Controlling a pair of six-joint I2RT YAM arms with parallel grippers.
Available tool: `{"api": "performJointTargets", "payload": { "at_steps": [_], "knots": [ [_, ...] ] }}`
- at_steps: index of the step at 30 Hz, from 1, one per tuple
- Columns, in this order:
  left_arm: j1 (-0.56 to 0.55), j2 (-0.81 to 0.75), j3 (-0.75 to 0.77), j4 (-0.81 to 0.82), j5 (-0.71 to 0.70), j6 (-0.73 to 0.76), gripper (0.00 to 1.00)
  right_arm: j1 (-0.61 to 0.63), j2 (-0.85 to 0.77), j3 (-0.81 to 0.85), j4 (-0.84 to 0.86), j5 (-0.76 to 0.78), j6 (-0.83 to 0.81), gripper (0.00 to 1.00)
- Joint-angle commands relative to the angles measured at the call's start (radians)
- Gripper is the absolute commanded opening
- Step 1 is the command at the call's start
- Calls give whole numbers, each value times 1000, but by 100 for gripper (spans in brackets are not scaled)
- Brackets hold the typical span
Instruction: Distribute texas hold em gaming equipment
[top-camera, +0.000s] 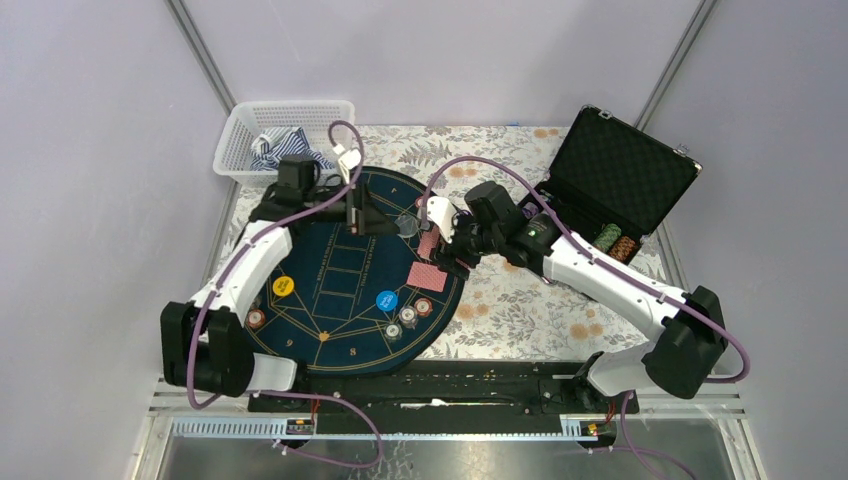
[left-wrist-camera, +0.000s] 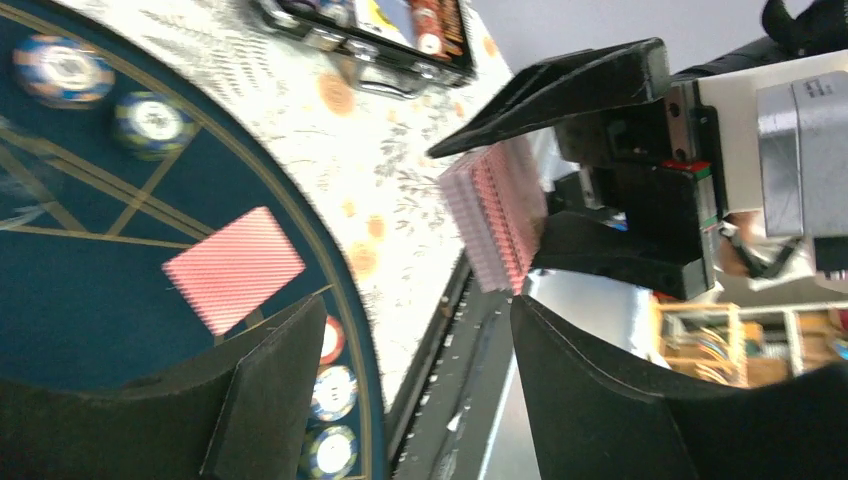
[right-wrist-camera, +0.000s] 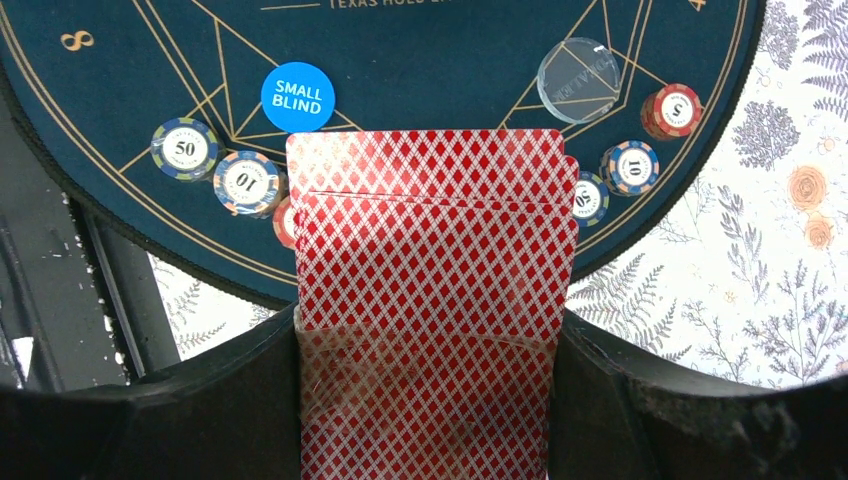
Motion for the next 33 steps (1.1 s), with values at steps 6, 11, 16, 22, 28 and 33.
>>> {"api": "performJointTargets", "payload": {
  "at_steps": [6, 11, 16, 22, 28, 33],
  "knots": [
    [-185, 57, -57, 352, 45, -318, 72, -5, -41, 6, 54, -60, 0, 17],
    [-215, 90, -65, 354, 21, -324, 67, -3, -46, 12, 52, -74, 2, 17],
    [-215, 114, -47, 259, -6, -262, 51, -3, -48, 14, 54, -69, 3, 17],
    [-210, 104, -23, 161, -34, -183, 35, -2, -58, 9, 51, -55, 1, 17],
    [-181, 75, -18, 134, -38, -162, 28, -3, -65, -4, 52, -51, 0, 17],
    [-176, 38, -27, 194, 28, -196, 37, -2, -58, -6, 48, -56, -2, 17]
  ]
}}
